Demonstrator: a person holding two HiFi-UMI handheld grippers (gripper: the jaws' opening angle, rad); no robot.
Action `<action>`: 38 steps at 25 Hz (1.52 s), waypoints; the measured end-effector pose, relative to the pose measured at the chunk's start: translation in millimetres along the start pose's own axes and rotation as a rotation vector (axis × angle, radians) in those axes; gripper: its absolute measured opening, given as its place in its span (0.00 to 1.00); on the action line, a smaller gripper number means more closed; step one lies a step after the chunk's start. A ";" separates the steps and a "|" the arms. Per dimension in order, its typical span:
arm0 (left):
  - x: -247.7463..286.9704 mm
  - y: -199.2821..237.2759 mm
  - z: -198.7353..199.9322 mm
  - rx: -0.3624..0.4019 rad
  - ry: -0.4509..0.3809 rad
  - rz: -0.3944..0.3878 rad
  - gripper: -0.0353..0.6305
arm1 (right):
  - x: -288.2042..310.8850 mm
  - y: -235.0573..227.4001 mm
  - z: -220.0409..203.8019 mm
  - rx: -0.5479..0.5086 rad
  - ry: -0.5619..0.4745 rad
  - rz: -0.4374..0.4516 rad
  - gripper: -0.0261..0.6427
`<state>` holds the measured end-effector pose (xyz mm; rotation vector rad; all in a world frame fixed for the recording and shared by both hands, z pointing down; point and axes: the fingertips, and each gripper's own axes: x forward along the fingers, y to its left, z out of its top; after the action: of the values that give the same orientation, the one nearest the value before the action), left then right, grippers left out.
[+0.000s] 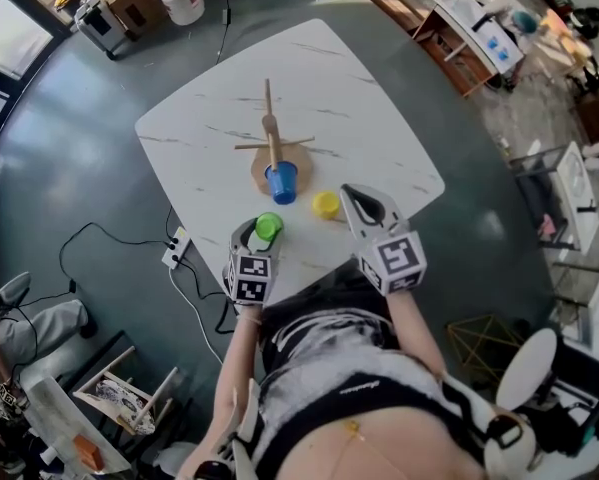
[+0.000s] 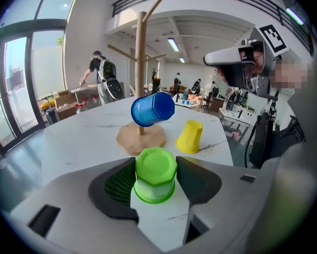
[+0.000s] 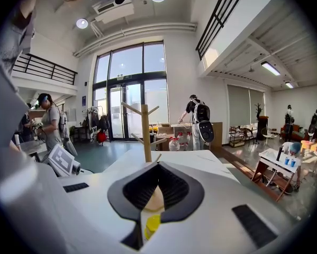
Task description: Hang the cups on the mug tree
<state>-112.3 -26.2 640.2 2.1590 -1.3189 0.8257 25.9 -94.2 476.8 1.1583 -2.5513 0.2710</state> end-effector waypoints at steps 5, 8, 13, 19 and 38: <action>-18.3 7.7 25.9 0.009 -0.061 0.014 0.41 | 5.3 6.3 4.7 0.007 -0.014 0.004 0.04; -24.0 4.7 36.2 0.009 -0.080 0.010 0.41 | 10.5 12.4 5.0 -0.019 -0.008 0.018 0.04; -32.3 3.0 49.3 -0.018 -0.112 0.011 0.41 | 23.6 28.9 13.5 -0.052 -0.028 0.033 0.04; -42.5 8.6 63.0 -0.046 -0.155 0.029 0.41 | 45.0 54.5 27.1 -0.121 -0.047 0.071 0.04; -99.3 48.5 109.6 -0.127 -0.322 0.109 0.41 | 60.0 77.9 35.4 -0.120 -0.064 0.130 0.04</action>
<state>-164.4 -58.5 497.2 2.1980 -1.6110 0.4291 -77.6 -95.8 463.1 0.9752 -2.6629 0.1104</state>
